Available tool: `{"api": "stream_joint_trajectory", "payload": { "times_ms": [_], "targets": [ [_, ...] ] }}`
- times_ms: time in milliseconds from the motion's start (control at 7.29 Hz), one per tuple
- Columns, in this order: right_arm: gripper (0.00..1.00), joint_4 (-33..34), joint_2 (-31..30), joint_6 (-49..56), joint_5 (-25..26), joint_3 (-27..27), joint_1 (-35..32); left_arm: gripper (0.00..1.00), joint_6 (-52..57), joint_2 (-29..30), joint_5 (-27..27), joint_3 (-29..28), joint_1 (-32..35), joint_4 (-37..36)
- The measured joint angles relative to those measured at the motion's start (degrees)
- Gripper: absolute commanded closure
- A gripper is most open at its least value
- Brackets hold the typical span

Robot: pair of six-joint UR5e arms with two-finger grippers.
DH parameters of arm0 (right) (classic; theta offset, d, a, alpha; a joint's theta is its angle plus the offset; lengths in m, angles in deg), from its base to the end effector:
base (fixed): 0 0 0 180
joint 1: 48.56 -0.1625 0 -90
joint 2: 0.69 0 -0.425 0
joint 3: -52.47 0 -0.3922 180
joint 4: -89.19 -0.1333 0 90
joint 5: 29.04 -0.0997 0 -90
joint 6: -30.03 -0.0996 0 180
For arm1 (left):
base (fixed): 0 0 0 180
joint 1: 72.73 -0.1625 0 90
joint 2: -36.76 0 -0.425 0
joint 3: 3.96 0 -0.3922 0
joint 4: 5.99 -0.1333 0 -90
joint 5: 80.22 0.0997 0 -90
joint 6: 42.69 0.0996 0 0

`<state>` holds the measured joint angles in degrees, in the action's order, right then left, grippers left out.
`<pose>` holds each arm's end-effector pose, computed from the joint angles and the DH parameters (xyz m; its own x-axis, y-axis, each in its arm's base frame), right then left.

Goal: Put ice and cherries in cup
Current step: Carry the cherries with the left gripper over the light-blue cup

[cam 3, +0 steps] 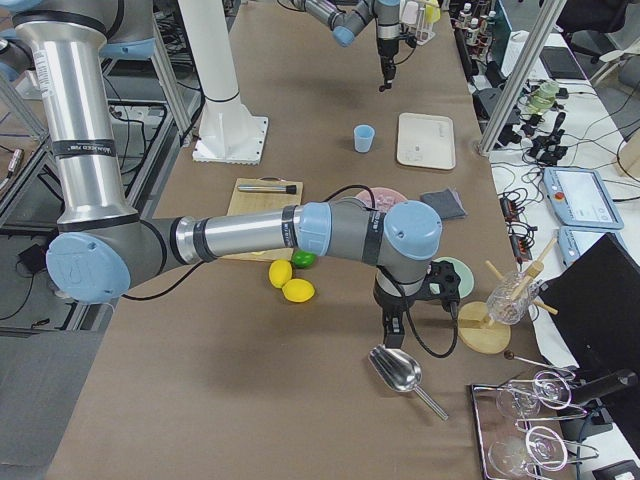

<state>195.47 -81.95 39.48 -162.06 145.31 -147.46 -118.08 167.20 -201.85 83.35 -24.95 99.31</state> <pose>0.1484 -0.5256 0.5846 0.7293 0.0044 0.6842 -0.0349 0.9989 0.0308 0.4194 -0.5829 0.2172 0.4789 -0.2082 -0.8528 0.2358 0.9663 -0.1035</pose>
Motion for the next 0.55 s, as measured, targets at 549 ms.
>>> {"api": "stream_joint_trajectory", "payload": {
  "times_ms": [549],
  "targets": [
    [0.01,-0.13,-0.05,-1.87,-1.11,1.01,0.19,0.69,-11.37,7.51,11.28,0.48,-9.78,-4.37]
  ]
}}
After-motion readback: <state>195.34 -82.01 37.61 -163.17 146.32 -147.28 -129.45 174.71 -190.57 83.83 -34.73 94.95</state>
